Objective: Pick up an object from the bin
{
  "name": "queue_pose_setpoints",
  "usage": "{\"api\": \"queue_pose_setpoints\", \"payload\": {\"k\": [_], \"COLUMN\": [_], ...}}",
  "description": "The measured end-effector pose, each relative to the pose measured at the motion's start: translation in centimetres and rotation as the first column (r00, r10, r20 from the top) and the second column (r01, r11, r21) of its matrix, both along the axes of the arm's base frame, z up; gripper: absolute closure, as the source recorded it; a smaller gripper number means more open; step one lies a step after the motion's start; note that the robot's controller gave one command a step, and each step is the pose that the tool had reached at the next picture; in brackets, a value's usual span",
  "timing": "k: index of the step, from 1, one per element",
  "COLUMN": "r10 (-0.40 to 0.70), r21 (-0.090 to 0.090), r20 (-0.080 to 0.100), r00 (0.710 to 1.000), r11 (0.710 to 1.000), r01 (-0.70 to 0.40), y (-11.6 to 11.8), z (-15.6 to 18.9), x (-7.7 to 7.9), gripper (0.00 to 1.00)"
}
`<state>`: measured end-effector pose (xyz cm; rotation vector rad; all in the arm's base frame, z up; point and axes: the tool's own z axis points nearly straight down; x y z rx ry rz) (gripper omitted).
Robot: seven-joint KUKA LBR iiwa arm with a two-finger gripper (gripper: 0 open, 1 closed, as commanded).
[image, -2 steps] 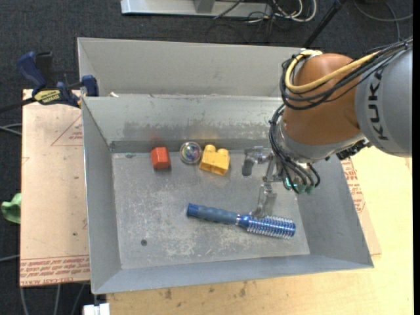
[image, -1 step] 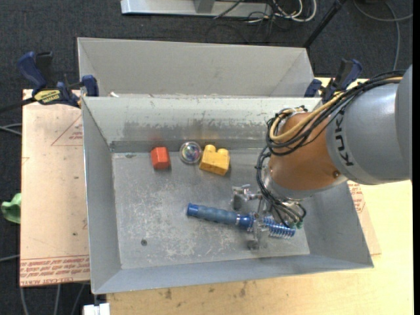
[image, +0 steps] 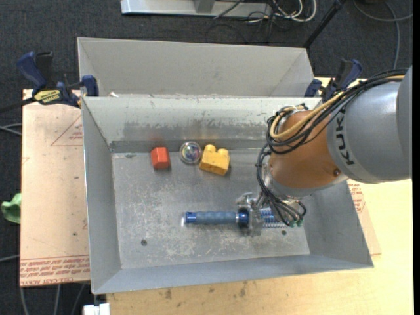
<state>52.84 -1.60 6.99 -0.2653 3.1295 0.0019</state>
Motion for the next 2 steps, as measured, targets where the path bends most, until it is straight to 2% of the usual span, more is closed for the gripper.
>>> {"api": "queue_pose_setpoints", "payload": {"k": [1,2], "r10": [-0.049,-0.039], "r21": [-0.001,-0.001], "r20": [0.008,0.010], "r00": [0.999,0.999], "r11": [0.999,0.999], "r01": [0.049,0.039], "y": [-1.0,-0.5], "z": [10.9,19.3], "x": [0.1,-0.2], "gripper": [1.00,1.00]}}
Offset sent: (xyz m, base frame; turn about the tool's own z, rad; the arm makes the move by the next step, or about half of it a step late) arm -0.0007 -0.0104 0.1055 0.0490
